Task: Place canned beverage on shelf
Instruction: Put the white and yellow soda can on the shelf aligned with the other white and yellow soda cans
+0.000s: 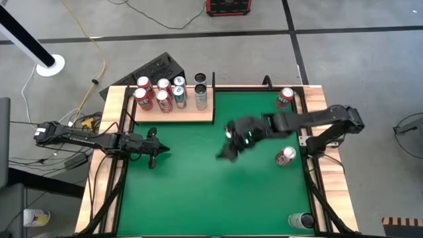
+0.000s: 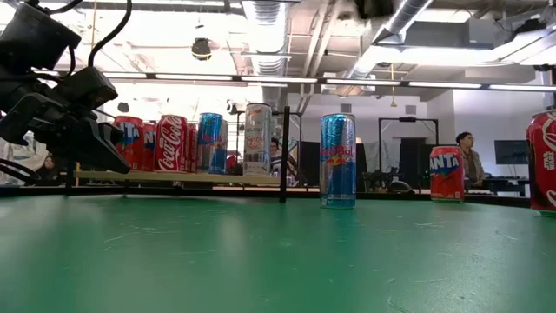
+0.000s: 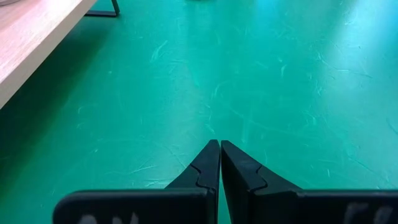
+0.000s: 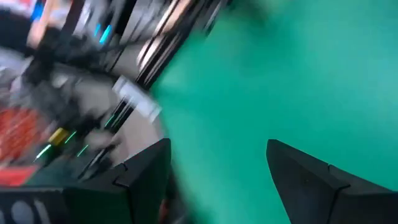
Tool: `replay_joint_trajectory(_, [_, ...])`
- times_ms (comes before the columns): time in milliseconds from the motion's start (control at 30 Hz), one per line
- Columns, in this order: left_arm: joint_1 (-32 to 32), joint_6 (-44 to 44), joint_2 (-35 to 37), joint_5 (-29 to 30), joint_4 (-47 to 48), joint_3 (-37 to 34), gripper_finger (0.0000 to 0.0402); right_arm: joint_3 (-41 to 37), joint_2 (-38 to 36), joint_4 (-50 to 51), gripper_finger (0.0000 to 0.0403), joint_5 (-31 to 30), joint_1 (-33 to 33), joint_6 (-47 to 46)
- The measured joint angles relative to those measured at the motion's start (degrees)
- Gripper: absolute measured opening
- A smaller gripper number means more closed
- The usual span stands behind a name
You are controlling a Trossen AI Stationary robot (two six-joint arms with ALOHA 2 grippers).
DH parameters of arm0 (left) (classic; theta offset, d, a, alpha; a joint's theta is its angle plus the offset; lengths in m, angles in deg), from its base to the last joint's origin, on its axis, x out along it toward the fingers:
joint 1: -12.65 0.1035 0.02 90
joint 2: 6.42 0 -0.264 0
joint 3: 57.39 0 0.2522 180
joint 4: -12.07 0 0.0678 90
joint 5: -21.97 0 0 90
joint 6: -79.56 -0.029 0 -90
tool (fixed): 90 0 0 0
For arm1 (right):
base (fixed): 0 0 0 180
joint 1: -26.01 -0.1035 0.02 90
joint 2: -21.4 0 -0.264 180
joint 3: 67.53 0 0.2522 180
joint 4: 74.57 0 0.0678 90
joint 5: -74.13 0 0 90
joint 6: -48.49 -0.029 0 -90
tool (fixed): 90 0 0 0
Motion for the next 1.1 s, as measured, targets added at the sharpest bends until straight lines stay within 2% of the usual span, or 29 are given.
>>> replay_joint_trajectory(133, [0.00, 0.00, 0.00, -0.01, -0.01, 0.00, 0.0000, 2.43, -0.16, 6.44, 0.0291, 0.13, -11.33, -16.48])
replay_joint_trajectory(233, [0.01, 0.00, 0.00, -0.01, -0.01, 0.00, 0.0000, 2.88, -0.09, 11.87, 0.0291, -0.55, -19.86, -32.21])
replay_joint_trajectory(400, [0.01, 0.00, 0.00, -0.01, 0.01, 0.00, 0.0000, 2.88, -0.09, 19.68, 0.0291, -1.26, -31.39, -55.88])
replay_joint_trajectory(567, [0.02, 0.00, 0.00, 0.00, 0.01, 0.00, 0.0000, 2.88, -0.25, 24.95, 0.0291, 4.14, -38.97, -72.56])
replay_joint_trajectory(667, [0.02, 0.00, 0.00, -0.01, -0.01, 0.00, 0.0000, 2.90, -0.55, 27.42, 0.0291, 8.87, -41.53, -76.92])
replay_joint_trajectory(833, [0.02, 0.00, 0.00, -0.01, -0.01, -0.01, 0.0000, 2.92, -0.53, 34.41, 0.0291, 16.41, -42.66, -78.67])
replay_joint_trajectory(1100, [0.00, 0.00, 0.00, 0.01, 0.02, 0.00, 0.0000, 2.84, -0.38, 40.33, 0.0291, 17.38, -43.14, -78.37])
